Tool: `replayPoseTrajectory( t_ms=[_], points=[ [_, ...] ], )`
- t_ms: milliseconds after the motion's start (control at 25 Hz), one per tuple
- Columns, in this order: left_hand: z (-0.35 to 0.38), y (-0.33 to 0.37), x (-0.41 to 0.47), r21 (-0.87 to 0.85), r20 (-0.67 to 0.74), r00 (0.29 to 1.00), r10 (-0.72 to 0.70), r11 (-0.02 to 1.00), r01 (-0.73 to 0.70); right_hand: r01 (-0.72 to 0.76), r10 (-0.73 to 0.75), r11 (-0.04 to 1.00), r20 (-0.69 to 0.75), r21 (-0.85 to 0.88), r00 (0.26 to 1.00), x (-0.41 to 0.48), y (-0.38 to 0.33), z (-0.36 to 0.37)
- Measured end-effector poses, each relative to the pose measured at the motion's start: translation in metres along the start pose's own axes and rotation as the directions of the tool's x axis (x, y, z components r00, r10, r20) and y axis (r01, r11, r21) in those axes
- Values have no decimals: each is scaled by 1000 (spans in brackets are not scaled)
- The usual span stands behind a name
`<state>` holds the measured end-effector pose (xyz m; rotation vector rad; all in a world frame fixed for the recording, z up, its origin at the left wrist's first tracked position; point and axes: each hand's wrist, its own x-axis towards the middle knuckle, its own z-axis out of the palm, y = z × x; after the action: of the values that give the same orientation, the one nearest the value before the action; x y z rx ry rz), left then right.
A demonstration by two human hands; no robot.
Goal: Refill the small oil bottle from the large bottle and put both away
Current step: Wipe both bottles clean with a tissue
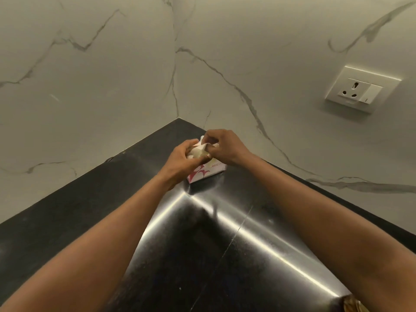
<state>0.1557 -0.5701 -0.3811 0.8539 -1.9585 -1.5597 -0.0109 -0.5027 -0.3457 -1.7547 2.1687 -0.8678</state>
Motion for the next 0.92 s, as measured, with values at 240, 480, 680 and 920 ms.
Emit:
replayPoseTrajectory(
  t_ms=[240,480,680,920],
  points=[
    [31,38,-39,-406,141,986,-88,903,138,-288,339,731,37,618,940,-70,-5,-37],
    [96,51,-108,-451,443,896,-46,852,266,-179,445,187,79,966,892,-209,-5,-42],
    [161,69,-179,-323,587,810,5,919,228,-48,549,479,-256,877,796,-339,-29,-89],
    [250,121,-256,-328,622,745,239,944,-30,-3,478,797,-627,604,616,-478,-47,-168]
  ],
)
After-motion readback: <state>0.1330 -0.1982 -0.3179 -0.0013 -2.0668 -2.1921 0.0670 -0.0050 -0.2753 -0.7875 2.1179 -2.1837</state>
